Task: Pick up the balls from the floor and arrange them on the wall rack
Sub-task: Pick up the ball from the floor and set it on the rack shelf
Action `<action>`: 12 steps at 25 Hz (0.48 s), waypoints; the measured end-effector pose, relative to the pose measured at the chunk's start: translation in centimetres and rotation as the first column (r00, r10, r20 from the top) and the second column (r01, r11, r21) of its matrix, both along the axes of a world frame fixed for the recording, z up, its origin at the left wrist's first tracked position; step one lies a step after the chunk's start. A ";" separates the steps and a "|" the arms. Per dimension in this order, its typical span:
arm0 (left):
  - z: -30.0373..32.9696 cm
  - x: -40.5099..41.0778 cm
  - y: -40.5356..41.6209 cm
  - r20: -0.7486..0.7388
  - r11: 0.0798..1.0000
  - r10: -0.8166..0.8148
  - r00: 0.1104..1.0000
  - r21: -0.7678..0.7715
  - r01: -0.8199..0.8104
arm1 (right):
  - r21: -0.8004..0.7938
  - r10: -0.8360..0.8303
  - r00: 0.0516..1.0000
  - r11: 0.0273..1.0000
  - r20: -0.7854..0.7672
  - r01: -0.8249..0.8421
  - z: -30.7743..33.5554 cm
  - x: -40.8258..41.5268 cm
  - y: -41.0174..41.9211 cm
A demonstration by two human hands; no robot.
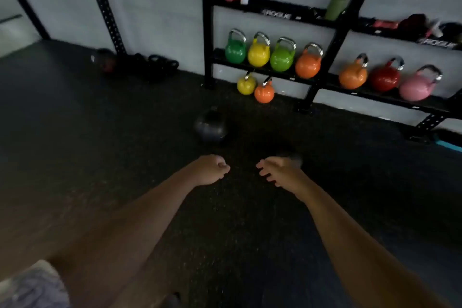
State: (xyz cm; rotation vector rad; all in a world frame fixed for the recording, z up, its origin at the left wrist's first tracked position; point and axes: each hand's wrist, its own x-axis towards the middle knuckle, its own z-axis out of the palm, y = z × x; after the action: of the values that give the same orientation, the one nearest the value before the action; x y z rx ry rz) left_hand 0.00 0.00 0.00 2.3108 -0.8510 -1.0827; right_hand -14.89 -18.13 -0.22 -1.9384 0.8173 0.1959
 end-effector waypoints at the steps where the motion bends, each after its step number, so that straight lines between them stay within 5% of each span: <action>1: -1.3 -0.1 0.7 0.004 1.000 -0.002 1.000 0.026 0.002 | -0.045 0.035 0.998 0.998 -0.048 -0.037 -1.5 0.3 0.1; 5: -7.5 -0.6 4.0 -0.003 0.977 -0.018 1.000 0.211 0.019 | -0.180 0.262 0.926 0.932 -0.271 -0.316 -8.3 1.8 0.7; 9: -13.2 0.2 6.4 -0.032 0.938 -0.014 0.999 0.347 0.024 | -0.094 0.404 0.775 0.857 -0.485 -0.506 -13.9 4.9 0.7; 12: -16.3 1.8 7.8 -0.075 0.922 0.079 0.994 0.384 -0.044 | -0.017 0.405 0.750 0.875 -0.522 -0.484 -16.6 7.2 -0.5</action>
State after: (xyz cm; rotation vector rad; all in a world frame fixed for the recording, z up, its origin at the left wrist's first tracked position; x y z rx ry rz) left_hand 1.76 7.77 -16.29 2.5558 -0.5656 -1.4164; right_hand -7.72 -18.64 -16.81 -2.2431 0.6879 1.0003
